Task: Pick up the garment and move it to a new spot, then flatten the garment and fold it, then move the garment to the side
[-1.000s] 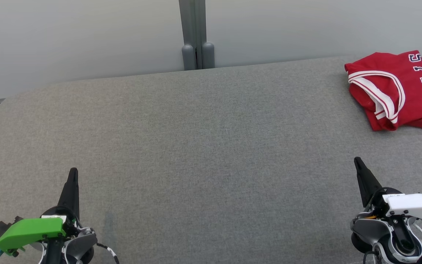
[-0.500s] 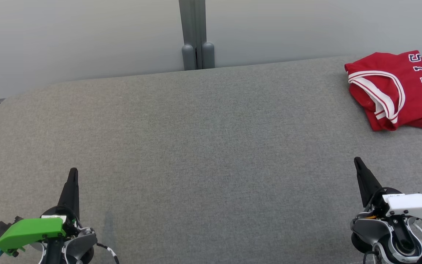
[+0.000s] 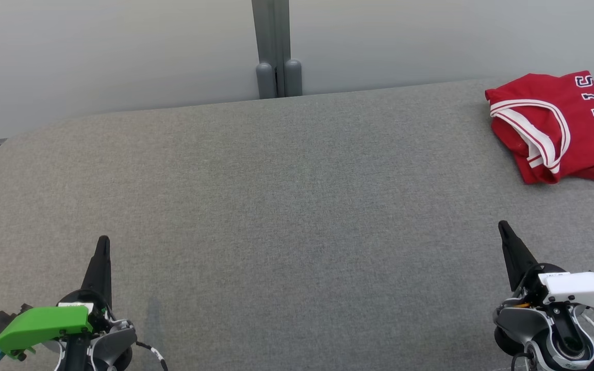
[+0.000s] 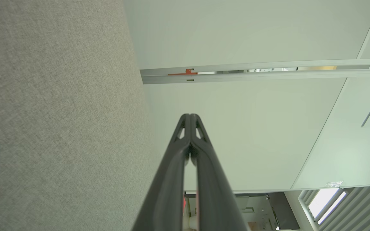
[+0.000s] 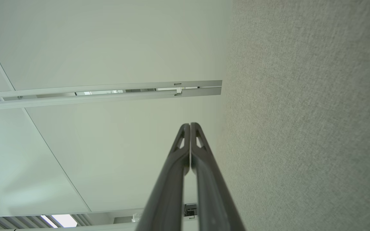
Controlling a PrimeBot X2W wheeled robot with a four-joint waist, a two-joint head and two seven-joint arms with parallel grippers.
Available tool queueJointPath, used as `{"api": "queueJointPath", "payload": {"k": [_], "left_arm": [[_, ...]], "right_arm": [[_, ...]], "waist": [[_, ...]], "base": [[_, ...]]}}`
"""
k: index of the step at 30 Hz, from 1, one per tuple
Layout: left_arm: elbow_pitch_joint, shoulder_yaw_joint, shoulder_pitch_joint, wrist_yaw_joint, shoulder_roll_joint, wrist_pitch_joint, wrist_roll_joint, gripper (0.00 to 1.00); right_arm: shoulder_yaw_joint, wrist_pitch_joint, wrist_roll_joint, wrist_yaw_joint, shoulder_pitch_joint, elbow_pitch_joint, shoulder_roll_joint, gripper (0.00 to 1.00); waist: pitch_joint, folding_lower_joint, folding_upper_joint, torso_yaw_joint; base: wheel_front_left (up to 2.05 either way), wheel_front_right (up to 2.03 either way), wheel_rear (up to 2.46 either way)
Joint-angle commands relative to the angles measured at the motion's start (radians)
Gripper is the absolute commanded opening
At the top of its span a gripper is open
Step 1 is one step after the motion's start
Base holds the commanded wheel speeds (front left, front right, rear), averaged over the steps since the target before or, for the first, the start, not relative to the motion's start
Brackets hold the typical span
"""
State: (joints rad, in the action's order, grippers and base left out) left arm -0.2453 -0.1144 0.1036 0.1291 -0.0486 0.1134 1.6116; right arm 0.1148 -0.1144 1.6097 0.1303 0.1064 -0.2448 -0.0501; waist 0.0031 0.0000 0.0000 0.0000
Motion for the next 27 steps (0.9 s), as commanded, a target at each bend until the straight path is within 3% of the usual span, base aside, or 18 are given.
{"api": "queueJointPath", "payload": {"k": [1, 27], "left_arm": [[-0.001, -0.002, 0.01, 0.005, -0.001, 0.003, 0.003, 0.0], [-0.001, -0.002, 0.01, 0.005, -0.001, 0.003, 0.003, 0.0]], "right_arm": [[0.002, -0.004, 0.004, 0.001, 0.005, -0.001, 0.0, 0.0], [0.001, -0.003, 0.005, 0.001, 0.005, -0.001, 0.0, 0.0]], "waist": [[0.0, 0.0, 0.0, 0.0], [0.0, 0.0, 0.0, 0.0]], "base": [[0.0, 0.0, 0.0], [0.0, 0.0, 0.0]]}}
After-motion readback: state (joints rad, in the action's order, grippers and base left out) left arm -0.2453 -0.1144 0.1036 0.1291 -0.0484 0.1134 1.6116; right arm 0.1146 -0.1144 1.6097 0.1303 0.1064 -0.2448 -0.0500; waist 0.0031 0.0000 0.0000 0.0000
